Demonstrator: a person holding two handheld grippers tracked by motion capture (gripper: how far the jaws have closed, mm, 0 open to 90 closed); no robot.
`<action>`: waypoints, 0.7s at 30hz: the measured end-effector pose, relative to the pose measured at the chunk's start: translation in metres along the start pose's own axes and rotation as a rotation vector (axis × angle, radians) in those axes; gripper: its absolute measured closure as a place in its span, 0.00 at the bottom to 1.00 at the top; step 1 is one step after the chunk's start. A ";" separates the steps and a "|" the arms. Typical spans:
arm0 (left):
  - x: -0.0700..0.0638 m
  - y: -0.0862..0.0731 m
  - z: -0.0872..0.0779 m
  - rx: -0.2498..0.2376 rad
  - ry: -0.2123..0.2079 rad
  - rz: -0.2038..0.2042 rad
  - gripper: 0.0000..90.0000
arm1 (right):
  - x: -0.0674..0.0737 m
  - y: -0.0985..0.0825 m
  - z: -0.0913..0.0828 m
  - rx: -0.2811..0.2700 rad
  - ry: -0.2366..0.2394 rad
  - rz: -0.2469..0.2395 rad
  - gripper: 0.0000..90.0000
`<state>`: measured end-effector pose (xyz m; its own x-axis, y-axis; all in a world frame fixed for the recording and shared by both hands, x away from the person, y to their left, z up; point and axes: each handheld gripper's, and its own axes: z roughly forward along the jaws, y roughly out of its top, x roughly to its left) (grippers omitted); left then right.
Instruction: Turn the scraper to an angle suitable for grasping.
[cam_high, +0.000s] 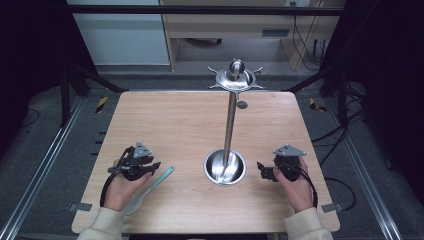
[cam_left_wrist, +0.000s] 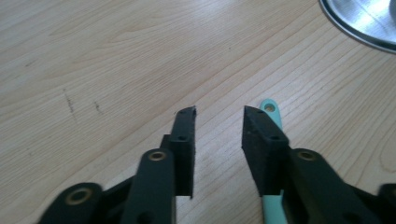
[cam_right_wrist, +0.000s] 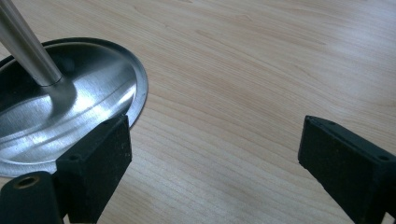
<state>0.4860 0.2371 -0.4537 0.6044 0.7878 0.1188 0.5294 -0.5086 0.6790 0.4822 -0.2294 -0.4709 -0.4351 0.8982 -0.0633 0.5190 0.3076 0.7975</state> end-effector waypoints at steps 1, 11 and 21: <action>0.000 0.000 0.000 0.005 0.005 0.007 0.79 | 0.000 0.000 0.000 0.002 0.000 0.009 0.11; -0.006 -0.001 0.006 0.062 -0.029 0.040 1.00 | 0.001 0.002 0.002 0.007 -0.002 -0.011 0.11; -0.021 0.001 0.020 0.105 -0.056 0.098 1.00 | 0.002 0.001 0.002 0.015 0.001 -0.012 0.12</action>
<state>0.4856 0.2133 -0.4702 0.6869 0.7136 0.1378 0.5238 -0.6175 0.5868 0.4837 -0.2267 -0.4711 -0.4419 0.8941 -0.0725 0.5246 0.3231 0.7876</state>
